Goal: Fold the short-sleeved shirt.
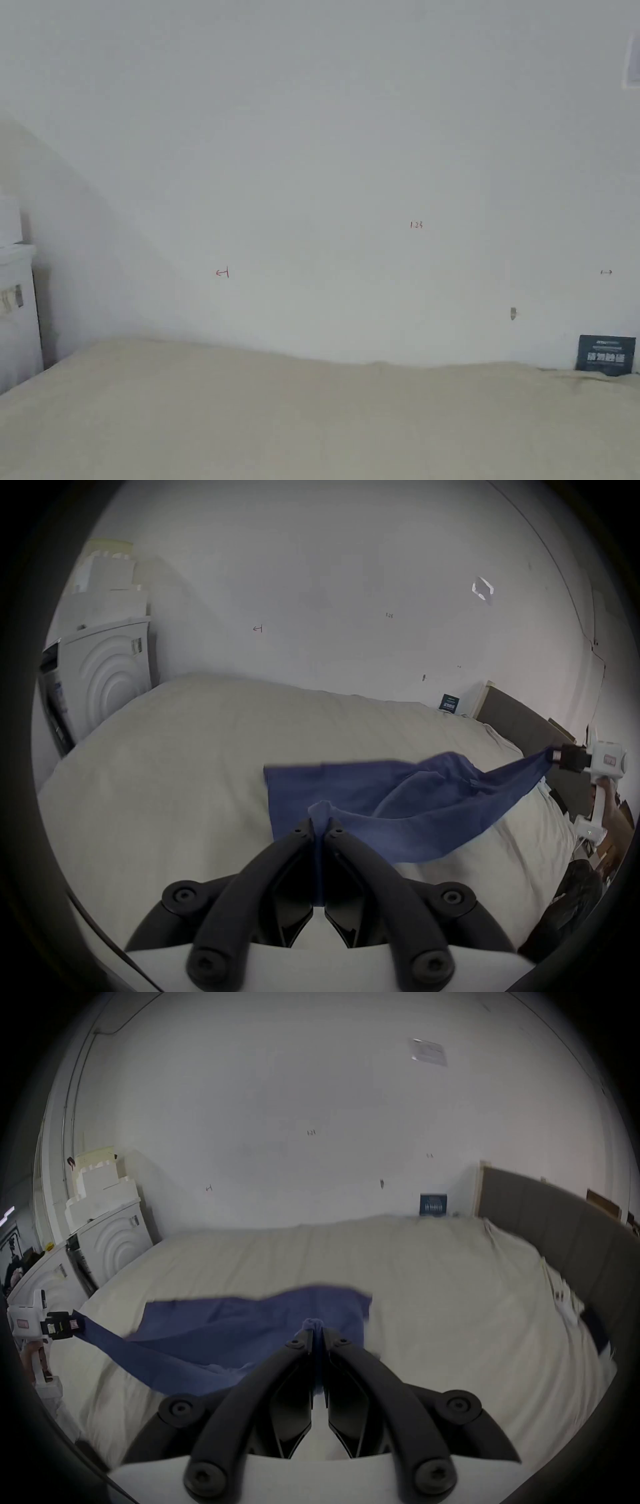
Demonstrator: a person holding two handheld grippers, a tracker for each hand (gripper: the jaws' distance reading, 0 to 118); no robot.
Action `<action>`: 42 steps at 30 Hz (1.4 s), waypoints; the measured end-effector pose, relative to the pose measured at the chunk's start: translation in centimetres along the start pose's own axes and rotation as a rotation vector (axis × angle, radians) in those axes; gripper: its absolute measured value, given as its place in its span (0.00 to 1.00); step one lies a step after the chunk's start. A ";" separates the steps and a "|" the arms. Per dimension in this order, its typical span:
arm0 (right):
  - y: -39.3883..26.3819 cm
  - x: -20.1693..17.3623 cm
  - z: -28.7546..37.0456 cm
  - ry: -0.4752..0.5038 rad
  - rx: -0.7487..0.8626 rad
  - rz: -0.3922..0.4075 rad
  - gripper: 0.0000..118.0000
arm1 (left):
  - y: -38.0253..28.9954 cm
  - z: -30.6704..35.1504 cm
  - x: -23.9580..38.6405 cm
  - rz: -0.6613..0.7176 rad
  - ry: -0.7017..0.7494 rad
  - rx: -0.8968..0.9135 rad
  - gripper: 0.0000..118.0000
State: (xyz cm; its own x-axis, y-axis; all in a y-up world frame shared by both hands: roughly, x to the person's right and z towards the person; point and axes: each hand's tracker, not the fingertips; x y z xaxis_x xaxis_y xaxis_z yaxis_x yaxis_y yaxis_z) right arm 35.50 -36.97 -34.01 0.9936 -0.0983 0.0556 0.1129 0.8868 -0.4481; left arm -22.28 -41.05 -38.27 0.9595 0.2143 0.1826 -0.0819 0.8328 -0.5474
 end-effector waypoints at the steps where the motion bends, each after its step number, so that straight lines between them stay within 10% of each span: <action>1: -2.1 0.0 1.7 0.030 -0.062 0.005 0.02 | -1.7 1.5 -0.4 0.052 -0.005 -0.038 0.02; 12: -17.2 0.8 17.0 -0.032 -0.174 -0.194 0.02 | -13.9 16.2 -1.7 0.166 0.039 -0.050 0.02; 27: -19.5 0.6 18.1 -0.105 -0.193 -0.106 0.04 | -16.9 16.4 -0.7 0.085 0.073 -0.140 0.06; 31: -19.6 1.5 20.2 -0.183 -0.201 -0.035 0.78 | -16.4 19.1 -1.4 -0.055 0.261 -0.016 0.79; 33: -18.7 1.8 22.4 -0.187 -0.110 -0.103 0.82 | -15.2 21.0 -1.6 -0.005 0.276 0.043 0.98; 39: -14.0 -0.5 26.5 -0.090 0.181 -0.178 0.86 | -10.3 25.8 2.0 0.022 0.242 0.200 0.98; 42: -12.3 -1.4 26.4 0.131 0.261 -0.210 0.99 | -8.8 27.4 4.5 -0.007 0.191 0.307 0.99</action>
State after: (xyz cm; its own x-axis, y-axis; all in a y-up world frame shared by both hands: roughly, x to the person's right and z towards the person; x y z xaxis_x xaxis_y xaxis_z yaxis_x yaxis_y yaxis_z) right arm 32.57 -35.76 -5.00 0.9431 -0.3324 -0.0006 0.3259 0.9251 -0.1947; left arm -24.67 -33.44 -10.20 0.9910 0.1331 0.0132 -0.1247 0.9547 -0.2703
